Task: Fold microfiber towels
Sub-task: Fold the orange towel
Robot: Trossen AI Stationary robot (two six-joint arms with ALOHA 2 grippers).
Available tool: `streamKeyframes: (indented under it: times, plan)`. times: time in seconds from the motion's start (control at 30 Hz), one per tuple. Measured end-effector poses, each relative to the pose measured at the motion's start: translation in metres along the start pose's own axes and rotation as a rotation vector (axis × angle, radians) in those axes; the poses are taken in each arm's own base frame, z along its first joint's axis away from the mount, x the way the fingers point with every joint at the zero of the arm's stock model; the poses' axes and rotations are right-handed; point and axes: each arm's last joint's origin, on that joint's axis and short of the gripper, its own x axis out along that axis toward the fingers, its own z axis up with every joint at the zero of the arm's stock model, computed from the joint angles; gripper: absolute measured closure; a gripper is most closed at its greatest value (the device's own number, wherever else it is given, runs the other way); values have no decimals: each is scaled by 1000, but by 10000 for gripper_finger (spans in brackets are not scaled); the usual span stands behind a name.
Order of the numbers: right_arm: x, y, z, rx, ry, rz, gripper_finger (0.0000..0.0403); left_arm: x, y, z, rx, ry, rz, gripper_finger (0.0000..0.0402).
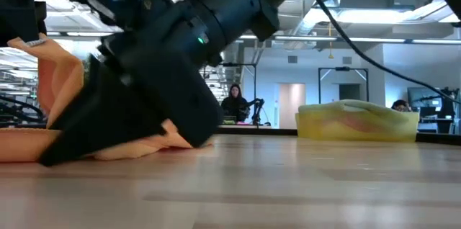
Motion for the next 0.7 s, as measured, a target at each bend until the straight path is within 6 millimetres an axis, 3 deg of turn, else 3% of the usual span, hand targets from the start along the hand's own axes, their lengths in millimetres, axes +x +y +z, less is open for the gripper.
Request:
streamKeyframes:
  times: [0.2,0.33,0.47,0.63,0.7]
  plan:
    - [7,2,-1,7,-28,27,183,0,0,0,-1,0,-2,401]
    - [7,2,-1,5,-24,31,212,0,0,0,-2,3,-3,401]
    - [7,3,-2,51,-18,35,272,0,0,0,0,7,-4,401]
    - [7,2,-3,69,0,12,377,0,0,0,2,9,-4,401]
    - [7,3,-2,69,6,11,391,0,0,-1,3,14,-6,401]
